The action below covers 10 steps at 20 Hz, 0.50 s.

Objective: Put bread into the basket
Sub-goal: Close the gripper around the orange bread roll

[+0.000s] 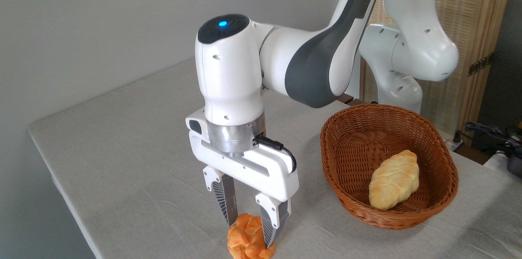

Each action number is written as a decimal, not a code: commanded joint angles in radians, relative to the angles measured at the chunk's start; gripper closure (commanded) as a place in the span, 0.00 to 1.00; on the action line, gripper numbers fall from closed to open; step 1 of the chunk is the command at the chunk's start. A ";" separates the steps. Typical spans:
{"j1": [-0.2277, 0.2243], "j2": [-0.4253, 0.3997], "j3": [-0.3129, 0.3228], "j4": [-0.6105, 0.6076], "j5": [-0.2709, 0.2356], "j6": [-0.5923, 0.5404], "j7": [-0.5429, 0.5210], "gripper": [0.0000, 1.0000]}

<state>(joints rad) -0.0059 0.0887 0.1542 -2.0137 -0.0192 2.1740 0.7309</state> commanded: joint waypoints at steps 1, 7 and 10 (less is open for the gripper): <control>-0.003 0.002 0.008 0.007 0.010 0.026 0.005 0.00; -0.003 0.008 0.007 0.010 0.001 0.026 -0.007 0.79; -0.003 0.008 0.007 0.010 -0.001 0.026 -0.008 0.79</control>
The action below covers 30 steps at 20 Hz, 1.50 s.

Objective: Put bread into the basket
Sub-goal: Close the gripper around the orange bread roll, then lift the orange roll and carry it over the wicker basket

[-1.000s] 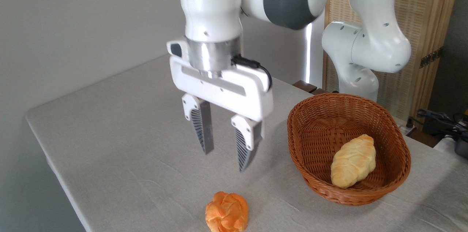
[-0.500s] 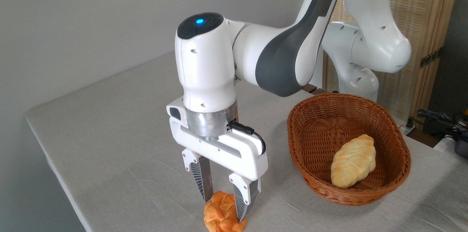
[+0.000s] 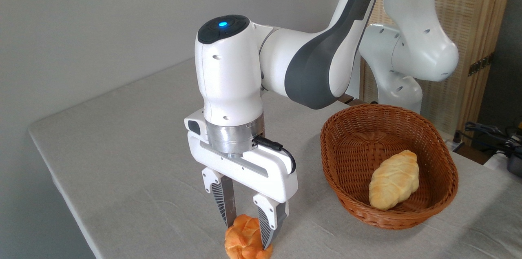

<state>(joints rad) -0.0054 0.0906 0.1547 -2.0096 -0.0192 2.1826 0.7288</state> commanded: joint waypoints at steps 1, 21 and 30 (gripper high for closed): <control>-0.004 0.006 0.006 0.006 -0.001 0.017 -0.006 0.79; -0.034 -0.392 0.006 0.042 0.013 -0.602 0.193 0.77; 0.004 -0.731 0.066 -0.327 0.085 -0.641 0.438 0.73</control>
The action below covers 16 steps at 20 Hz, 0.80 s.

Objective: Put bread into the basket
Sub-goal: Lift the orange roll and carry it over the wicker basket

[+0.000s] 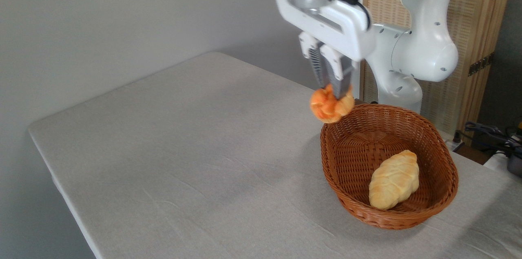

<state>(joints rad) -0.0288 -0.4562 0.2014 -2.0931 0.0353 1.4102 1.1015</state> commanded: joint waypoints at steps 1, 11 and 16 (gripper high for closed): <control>0.052 -0.229 0.019 -0.310 0.031 0.177 0.081 0.73; 0.066 -0.217 0.018 -0.435 0.121 0.217 0.121 0.35; 0.038 -0.187 0.018 -0.446 0.121 0.207 0.121 0.00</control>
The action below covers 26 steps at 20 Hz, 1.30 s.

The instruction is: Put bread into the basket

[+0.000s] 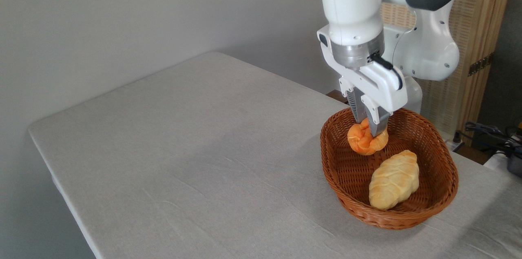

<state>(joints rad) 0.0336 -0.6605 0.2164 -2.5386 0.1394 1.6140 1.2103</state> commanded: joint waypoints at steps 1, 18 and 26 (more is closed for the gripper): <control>-0.026 0.018 0.001 0.000 0.017 0.003 0.011 0.00; -0.046 0.076 -0.050 0.174 0.000 -0.058 0.006 0.00; -0.046 0.419 -0.176 0.694 -0.108 -0.068 -0.213 0.00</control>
<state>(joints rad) -0.0112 -0.4249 0.0350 -2.0612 0.0952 1.5932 1.1108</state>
